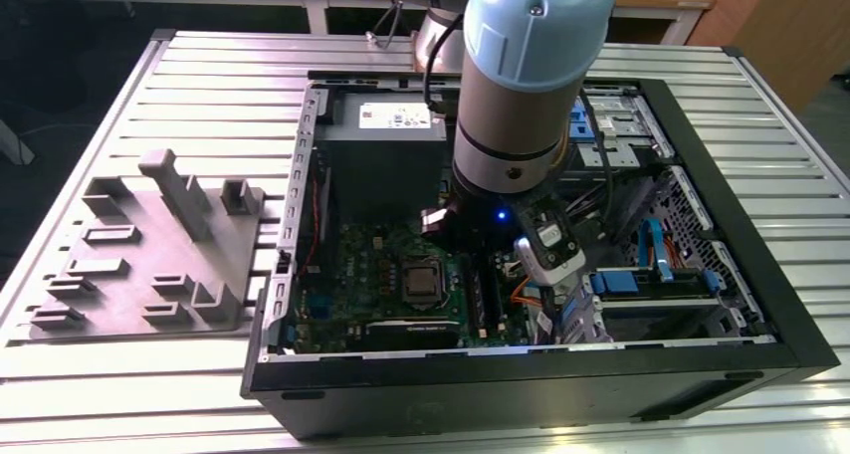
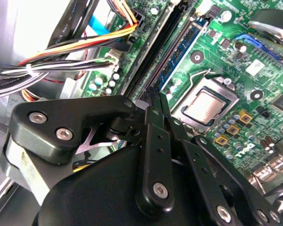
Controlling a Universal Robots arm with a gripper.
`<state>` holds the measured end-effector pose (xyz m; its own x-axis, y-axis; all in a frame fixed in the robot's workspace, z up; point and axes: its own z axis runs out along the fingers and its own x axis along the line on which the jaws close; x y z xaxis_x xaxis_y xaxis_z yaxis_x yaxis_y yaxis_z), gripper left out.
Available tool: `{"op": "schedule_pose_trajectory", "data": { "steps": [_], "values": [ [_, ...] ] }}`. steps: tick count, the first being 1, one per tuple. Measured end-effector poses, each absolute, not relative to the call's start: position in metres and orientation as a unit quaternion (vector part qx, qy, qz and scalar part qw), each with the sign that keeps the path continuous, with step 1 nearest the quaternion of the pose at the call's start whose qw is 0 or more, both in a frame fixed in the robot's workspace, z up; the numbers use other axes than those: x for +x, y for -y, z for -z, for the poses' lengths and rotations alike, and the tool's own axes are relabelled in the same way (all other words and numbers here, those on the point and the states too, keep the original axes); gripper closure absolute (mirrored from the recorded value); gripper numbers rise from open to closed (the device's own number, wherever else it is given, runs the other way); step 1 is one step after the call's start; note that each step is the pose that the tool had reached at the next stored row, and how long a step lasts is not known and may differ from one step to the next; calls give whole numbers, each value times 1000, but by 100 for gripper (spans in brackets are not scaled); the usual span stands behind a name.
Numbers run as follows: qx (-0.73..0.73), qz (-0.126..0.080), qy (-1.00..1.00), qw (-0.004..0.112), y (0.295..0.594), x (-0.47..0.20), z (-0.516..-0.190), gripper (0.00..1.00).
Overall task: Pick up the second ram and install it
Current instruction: 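Insert the second ram into the second slot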
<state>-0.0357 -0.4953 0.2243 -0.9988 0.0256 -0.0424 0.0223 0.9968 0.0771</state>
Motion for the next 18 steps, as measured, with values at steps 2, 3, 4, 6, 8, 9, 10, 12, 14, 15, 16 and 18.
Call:
{"op": "schedule_pose_trajectory", "data": {
  "steps": [2,3,4,6,8,9,10,12,14,15,16,18],
  "values": [
    [13,-38,-999,22,495,-36,-224,89],
    [14,-38,-999,22,495,-36,-224,89],
    [14,-38,-999,22,495,-36,-224,89],
    [14,-38,-999,22,495,-36,-224,89],
    [15,-38,-999,22,495,-36,-224,89],
    [15,-38,-999,22,495,-36,-223,89],
    [15,-38,-999,22,495,-36,-223,89],
    [15,-38,-999,22,495,-36,-222,89],
    [15,-38,-999,22,495,-36,-221,89],
    [15,-38,-999,22,495,-36,-221,89],
    [15,-38,-999,22,495,-36,-220,89],
    [15,-38,-999,22,495,-36,-220,89]
  ]
}}
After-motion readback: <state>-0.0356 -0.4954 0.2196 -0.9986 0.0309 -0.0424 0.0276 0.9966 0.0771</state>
